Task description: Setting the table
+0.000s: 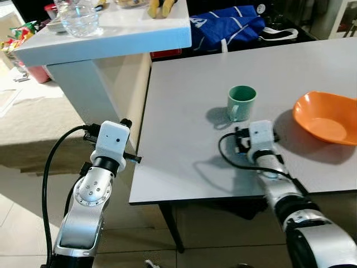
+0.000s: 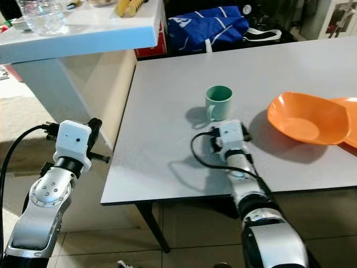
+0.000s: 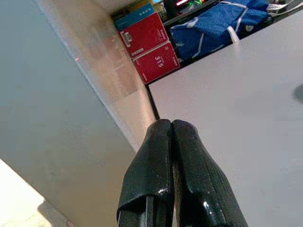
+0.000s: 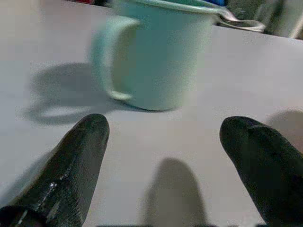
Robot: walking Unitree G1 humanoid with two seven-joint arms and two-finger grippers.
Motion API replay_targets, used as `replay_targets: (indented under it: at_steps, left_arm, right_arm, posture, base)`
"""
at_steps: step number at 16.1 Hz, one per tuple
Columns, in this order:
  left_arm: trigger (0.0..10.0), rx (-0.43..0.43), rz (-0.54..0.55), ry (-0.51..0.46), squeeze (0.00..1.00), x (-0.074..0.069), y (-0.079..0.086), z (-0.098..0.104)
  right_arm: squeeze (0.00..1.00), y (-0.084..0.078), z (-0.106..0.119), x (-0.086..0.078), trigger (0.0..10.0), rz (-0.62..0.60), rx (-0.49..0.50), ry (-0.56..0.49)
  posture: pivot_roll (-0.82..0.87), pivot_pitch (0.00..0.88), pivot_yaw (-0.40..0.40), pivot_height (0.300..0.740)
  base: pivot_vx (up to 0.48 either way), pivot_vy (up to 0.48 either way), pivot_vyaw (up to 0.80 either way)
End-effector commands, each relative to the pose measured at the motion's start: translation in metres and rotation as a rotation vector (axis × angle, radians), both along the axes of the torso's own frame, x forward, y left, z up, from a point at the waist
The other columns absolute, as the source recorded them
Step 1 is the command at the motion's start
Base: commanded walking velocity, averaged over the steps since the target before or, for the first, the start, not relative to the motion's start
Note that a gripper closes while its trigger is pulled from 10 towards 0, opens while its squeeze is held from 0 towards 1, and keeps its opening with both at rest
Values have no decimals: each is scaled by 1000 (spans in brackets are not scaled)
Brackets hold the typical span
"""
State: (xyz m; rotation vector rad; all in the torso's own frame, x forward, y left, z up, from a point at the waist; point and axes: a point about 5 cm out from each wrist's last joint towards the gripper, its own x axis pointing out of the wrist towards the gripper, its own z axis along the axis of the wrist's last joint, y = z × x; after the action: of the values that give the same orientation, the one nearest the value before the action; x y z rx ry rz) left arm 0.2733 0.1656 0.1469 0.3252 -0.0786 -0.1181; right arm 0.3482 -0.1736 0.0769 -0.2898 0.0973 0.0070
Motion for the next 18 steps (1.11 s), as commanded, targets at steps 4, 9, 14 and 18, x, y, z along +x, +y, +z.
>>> replay_targets:
  at_steps: [4, 9, 14, 18]
  left_arm:
    - [10000, 7, 14, -12, 0, 3, 5, 3]
    - [10000, 13, 19, -10, 0, -1, 8, 4]
    - [10000, 29, 27, -9, 0, -4, 14, 6]
    - [10000, 39, 35, -12, 0, -7, 18, 8]
  right_arm:
    - [0, 23, 19, 12, 10000, 55, 57, -65]
    - [0, 29, 26, 18, 10000, 58, 65, -74]
    - [0, 42, 29, 22, 10000, 76, 108, -53]
    - [0, 45, 27, 23, 10000, 76, 112, -26]
  posture:
    - [-71, 0, 163, 740]
    - [-48, 9, 170, 740]
    - [-20, 3, 170, 740]
    - [2, 0, 165, 740]
  base:
    - [0, 0, 0]
    - [0, 0, 0]
    - [0, 0, 0]
    - [0, 0, 0]
